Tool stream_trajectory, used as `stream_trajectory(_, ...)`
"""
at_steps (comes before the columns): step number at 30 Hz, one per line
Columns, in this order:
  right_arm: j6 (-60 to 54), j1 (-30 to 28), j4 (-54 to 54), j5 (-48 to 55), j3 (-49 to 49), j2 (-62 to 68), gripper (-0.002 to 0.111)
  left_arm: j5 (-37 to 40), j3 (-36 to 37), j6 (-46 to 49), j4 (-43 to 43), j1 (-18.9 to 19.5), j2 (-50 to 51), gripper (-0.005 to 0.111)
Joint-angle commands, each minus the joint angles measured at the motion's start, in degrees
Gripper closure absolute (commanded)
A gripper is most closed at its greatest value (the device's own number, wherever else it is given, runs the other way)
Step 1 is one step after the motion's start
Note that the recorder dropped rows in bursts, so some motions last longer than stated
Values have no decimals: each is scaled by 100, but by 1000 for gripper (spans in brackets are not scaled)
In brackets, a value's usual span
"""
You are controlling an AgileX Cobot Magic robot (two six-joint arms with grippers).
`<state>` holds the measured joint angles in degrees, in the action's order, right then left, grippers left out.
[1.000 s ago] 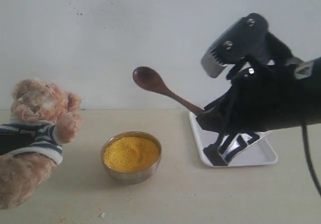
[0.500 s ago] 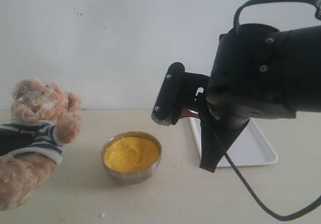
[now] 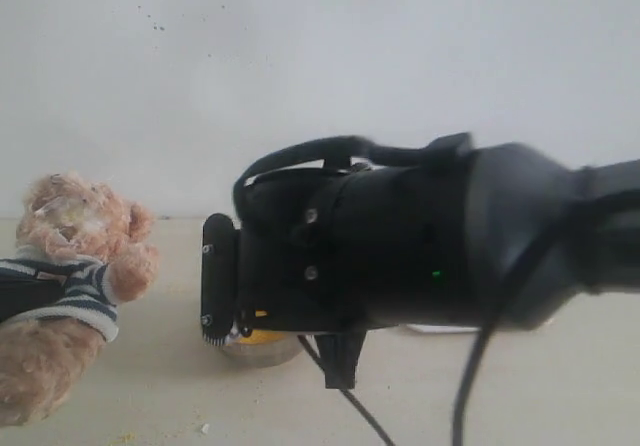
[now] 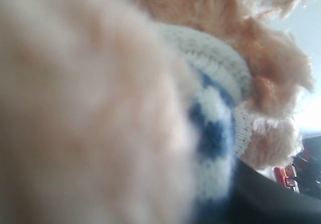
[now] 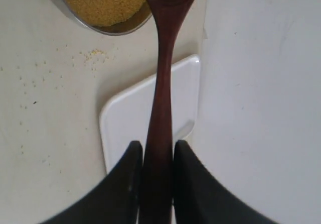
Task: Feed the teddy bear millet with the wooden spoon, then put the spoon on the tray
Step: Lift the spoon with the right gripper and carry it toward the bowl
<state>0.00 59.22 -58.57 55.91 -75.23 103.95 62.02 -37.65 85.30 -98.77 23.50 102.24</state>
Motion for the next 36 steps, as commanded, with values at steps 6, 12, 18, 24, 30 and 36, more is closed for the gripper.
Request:
stream_trajectory(6, 119, -22, 406, -64, -612, 780, 109, 267, 28, 44, -118, -22, -74, 103)
stream_trajectory(12, 87, -22, 581, -79, -612, 927, 109, 267, 28, 44, -118, -22, -74, 103)
stream_trajectory(18, 325, -22, 745, -251, -612, 927, 109, 267, 28, 44, -118, -22, -74, 103)
stream_trajectory(24, 591, -34, 565, -261, -612, 927, 109, 267, 28, 44, -118, -22, -74, 103)
stream_trajectory(30, 1209, -158, 301, -428, -612, 951, 109, 289, 28, 44, -118, -22, -74, 103)
stream_trajectory(36, 1319, -274, 272, -243, -612, 1016, 109, 289, 28, 44, -118, -22, -74, 103)
